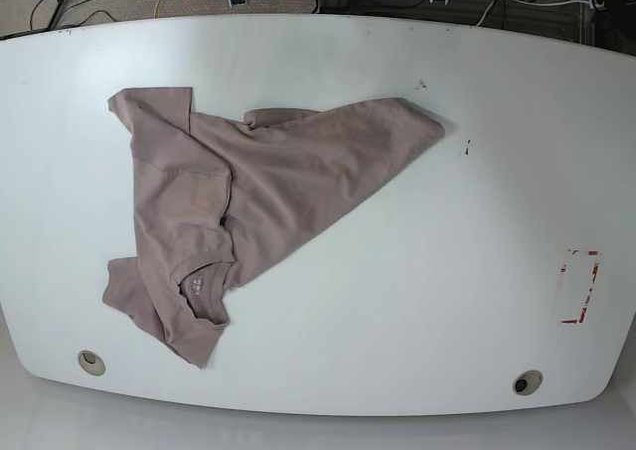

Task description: Layout the t-shirt on the table in an organized manner, then fold the t-shirt properly

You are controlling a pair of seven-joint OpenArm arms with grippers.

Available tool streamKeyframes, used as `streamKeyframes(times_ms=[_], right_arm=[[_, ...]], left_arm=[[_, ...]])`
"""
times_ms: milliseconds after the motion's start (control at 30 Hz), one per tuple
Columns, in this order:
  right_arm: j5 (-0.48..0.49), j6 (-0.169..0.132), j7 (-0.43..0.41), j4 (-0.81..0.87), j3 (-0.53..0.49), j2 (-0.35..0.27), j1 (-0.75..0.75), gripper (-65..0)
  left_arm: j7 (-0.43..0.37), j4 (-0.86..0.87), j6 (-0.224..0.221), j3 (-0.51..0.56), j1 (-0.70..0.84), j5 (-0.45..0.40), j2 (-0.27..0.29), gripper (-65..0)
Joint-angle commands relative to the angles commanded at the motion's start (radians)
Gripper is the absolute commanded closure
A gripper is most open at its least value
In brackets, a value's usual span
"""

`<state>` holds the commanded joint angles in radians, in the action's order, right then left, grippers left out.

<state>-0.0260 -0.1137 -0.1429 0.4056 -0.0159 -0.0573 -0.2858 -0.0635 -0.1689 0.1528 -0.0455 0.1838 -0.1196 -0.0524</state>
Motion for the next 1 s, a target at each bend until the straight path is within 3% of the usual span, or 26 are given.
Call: streamKeyframes(times_ms=[267, 533, 1000], right_arm=[[0.001, 0.001, 0.007, -0.003, 0.002, 0.004, 0.001, -6.0], [-0.005, -0.004, 0.007, -0.012, -0.008, 0.001, 0.03, -6.2], [-0.005, -0.004, 0.006, -0.001, -0.008, 0.001, 0.023, -5.7]], left_arm=[[0.003, -0.002, -0.001, 0.0, -0.004, 0.001, 0.001, -23.2], [-0.06, 0.009, 0.003, -0.001, -0.01, 0.002, 0.007, -23.2], [-0.063, 0.006, 0.003, -0.001, -0.005, 0.002, 0.007, -23.2]])
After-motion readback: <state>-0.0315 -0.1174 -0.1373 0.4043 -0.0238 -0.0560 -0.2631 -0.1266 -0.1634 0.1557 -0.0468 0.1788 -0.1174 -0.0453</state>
